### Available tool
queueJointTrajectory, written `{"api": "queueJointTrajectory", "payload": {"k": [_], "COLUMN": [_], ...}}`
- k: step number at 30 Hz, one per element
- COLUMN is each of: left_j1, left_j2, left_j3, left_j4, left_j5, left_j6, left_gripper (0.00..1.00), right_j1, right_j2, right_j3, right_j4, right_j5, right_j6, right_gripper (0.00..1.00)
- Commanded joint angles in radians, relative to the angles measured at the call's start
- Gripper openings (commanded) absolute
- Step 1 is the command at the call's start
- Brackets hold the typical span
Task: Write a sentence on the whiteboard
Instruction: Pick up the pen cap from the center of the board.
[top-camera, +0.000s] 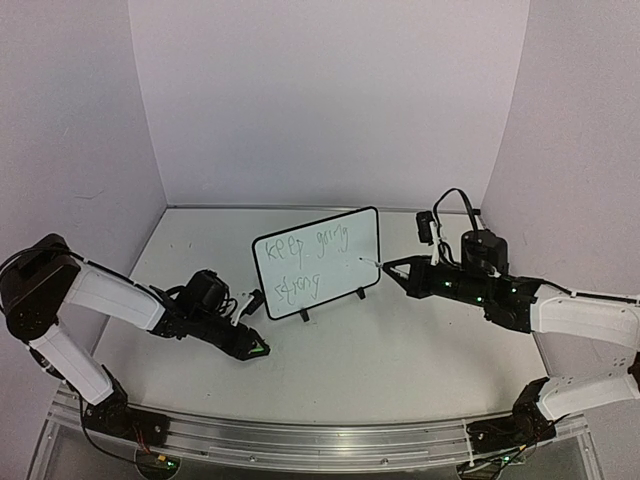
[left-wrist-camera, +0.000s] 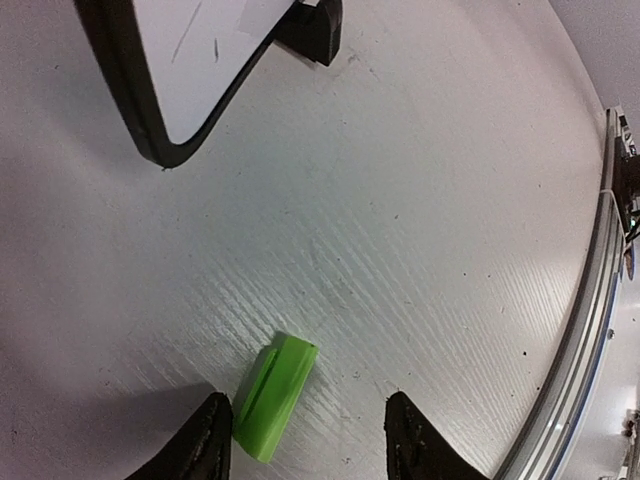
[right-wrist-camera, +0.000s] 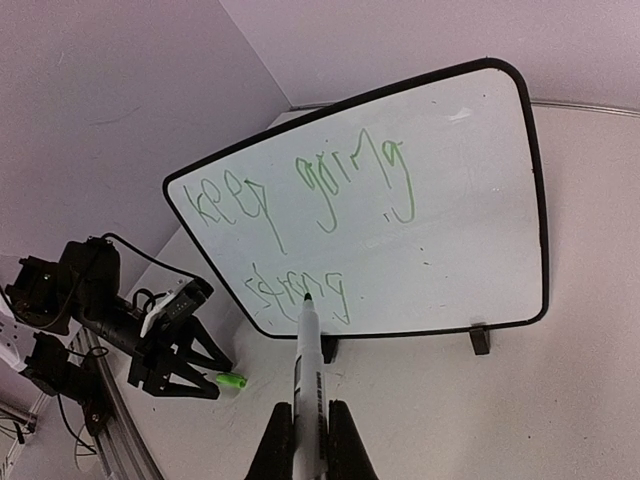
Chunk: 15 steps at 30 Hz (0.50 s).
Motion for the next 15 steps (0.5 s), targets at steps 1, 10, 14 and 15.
{"api": "queueJointTrajectory", "payload": {"k": [1,10,14,15], "left_j1": [-0.044,-0.142,-0.210,-0.223], "left_j2": [0.009,0.013,0.058,0.073], "left_j3": [0.016,0.049,0.107,0.121], "left_j4": [-0.017,-0.133,-0.209,-0.226], "left_j5": [-0.023,-0.203,-0.344,-0.376], "left_j6": [0.021,0.013,0.012,0.011], "left_gripper": [0.47,0.40,0.33,0.31], "right_j1": [0.006,0.006,0.006,0.006], "right_j2": [-0.031,-0.026,-0.027,-0.027], "right_j3": [-0.011,-0.011,-0.014,-0.014], "right_j4": [0.004,0.001,-0.002,-0.003], "right_j5": [0.021,0.025,0.031,0.031], "right_j6": [-0.001,-0.001,-0.003,-0.003], "right_gripper": [0.00,0.00,0.00,0.00]}}
